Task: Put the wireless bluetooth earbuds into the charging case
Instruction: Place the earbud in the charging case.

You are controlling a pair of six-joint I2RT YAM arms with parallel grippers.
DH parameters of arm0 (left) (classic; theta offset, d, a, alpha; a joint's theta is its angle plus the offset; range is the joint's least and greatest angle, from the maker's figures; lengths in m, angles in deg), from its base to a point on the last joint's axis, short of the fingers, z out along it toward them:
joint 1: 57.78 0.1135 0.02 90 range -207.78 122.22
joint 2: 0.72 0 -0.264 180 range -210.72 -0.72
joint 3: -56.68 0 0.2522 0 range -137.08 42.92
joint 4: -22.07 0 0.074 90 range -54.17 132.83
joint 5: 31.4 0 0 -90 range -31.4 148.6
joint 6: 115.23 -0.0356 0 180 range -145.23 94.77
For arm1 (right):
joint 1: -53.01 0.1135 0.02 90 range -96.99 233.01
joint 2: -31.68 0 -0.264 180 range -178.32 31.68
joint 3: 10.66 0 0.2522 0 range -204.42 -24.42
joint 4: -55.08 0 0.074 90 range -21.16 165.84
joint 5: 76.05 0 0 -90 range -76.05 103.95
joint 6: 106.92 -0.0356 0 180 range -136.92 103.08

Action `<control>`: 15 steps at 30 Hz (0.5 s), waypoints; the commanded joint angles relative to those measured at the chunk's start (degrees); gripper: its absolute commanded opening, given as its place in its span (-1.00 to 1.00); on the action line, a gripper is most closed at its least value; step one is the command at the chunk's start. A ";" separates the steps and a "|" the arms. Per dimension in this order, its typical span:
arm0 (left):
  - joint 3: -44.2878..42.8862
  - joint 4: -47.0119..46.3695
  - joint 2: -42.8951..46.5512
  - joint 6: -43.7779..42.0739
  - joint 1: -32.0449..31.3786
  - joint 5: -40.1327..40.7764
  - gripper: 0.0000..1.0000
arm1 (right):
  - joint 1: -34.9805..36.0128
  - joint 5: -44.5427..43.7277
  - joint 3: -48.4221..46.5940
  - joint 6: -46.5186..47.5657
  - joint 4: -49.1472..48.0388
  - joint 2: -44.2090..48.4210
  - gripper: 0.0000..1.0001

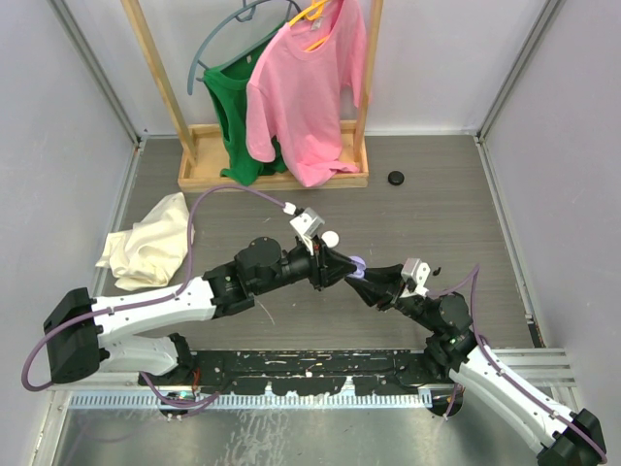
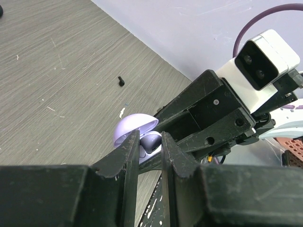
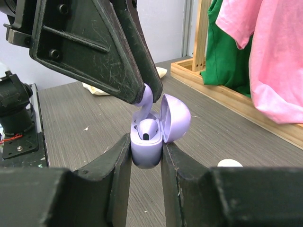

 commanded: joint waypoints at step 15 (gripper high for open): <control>2.04 -3.01 1.73 -2.85 -1.40 2.08 -0.46 | 0.16 -1.31 0.58 -0.15 -2.59 0.79 -0.98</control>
